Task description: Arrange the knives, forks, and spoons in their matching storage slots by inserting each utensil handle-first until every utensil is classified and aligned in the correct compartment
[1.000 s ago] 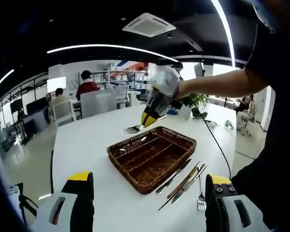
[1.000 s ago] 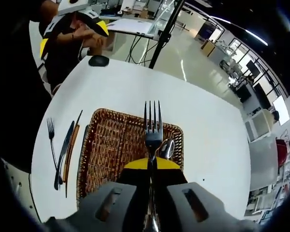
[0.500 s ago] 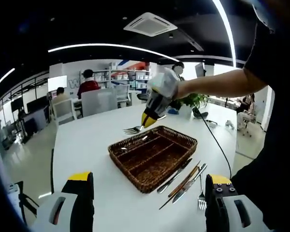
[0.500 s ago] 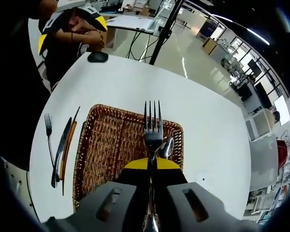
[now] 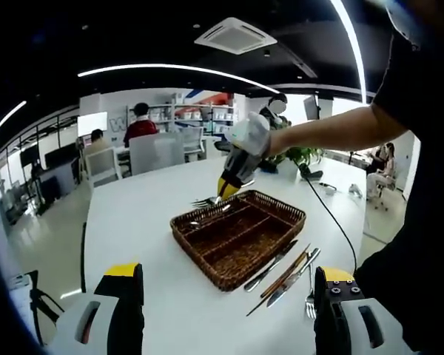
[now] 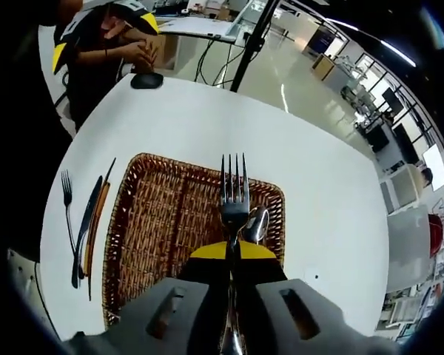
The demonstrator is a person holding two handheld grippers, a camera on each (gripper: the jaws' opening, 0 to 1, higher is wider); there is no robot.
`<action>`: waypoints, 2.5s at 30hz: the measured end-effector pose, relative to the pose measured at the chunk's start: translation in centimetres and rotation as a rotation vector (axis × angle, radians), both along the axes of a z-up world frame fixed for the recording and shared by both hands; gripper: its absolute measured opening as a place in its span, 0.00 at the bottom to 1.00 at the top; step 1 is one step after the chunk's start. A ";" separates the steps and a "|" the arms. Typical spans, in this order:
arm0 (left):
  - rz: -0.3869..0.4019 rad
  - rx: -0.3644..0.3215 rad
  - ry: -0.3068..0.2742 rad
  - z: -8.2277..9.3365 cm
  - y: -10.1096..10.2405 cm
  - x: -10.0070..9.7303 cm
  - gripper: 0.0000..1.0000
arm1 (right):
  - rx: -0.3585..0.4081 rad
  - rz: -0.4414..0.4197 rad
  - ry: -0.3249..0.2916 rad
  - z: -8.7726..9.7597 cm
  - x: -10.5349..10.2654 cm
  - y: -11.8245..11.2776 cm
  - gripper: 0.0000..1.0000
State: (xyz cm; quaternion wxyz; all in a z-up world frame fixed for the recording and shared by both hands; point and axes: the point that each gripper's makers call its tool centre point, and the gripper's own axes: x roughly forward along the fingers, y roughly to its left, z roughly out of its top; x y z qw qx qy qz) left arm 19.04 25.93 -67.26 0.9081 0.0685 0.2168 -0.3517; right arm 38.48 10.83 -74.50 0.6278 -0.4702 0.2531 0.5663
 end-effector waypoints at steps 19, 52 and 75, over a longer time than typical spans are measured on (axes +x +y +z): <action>0.021 -0.004 0.001 -0.1 0.1 0.2 1.00 | -0.024 -0.021 0.030 -3.6 0.4 -0.5 0.00; 0.091 0.010 0.023 -0.7 2.2 -1.1 1.00 | -0.051 -0.049 0.075 -9.5 0.7 0.0 0.00; 0.096 0.008 0.027 -0.6 2.2 -0.9 1.00 | -0.042 -0.103 0.115 -11.9 0.2 1.5 0.00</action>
